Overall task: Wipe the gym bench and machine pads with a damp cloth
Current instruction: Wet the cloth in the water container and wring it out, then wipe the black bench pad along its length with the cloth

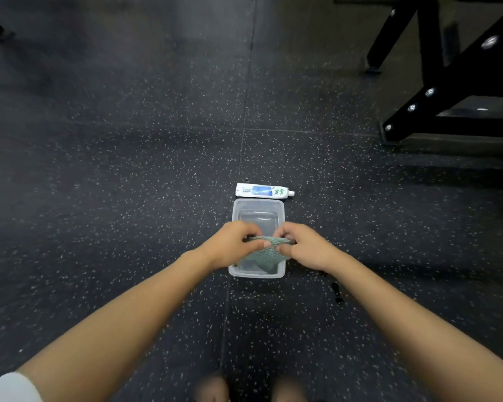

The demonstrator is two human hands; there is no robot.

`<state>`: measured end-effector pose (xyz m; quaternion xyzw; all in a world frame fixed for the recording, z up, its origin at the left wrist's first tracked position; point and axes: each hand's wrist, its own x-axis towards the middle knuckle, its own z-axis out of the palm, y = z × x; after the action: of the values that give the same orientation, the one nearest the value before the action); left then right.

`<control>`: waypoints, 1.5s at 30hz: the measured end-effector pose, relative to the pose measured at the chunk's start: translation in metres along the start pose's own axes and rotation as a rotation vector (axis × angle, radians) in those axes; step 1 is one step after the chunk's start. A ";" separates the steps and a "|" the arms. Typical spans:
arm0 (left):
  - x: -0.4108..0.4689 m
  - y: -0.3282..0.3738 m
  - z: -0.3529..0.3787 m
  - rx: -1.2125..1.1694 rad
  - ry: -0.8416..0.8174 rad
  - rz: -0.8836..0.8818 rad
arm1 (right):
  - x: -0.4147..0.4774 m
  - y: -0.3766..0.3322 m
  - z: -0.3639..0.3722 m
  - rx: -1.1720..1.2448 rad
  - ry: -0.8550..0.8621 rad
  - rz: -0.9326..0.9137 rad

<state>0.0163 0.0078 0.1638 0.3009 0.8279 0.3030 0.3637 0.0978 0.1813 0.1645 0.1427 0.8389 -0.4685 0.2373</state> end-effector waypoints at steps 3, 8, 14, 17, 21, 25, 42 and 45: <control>-0.027 0.047 -0.032 -0.041 0.043 0.036 | -0.038 -0.038 -0.029 0.036 0.061 -0.025; -0.069 0.130 -0.088 -0.045 0.119 0.090 | -0.105 -0.110 -0.084 0.066 0.123 -0.085; -0.111 0.252 -0.159 -0.068 0.148 0.163 | -0.188 -0.196 -0.168 0.069 0.183 -0.091; -0.128 0.307 -0.188 -0.078 0.128 0.200 | -0.231 -0.233 -0.209 0.070 0.217 -0.091; -0.149 0.378 -0.217 -0.075 0.094 0.271 | -0.288 -0.272 -0.256 0.052 0.285 -0.093; -0.163 0.442 -0.240 -0.061 0.045 0.329 | -0.343 -0.301 -0.293 0.083 0.356 -0.106; -0.142 0.664 -0.168 -0.043 -0.277 0.658 | -0.549 -0.248 -0.385 0.258 0.827 0.000; -0.130 0.705 -0.132 -0.024 -0.290 0.704 | -0.583 -0.218 -0.410 0.248 0.864 0.014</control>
<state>0.1809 0.3248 0.7989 0.6023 0.6104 0.3731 0.3542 0.3823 0.4085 0.8149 0.3582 0.7977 -0.4613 -0.1504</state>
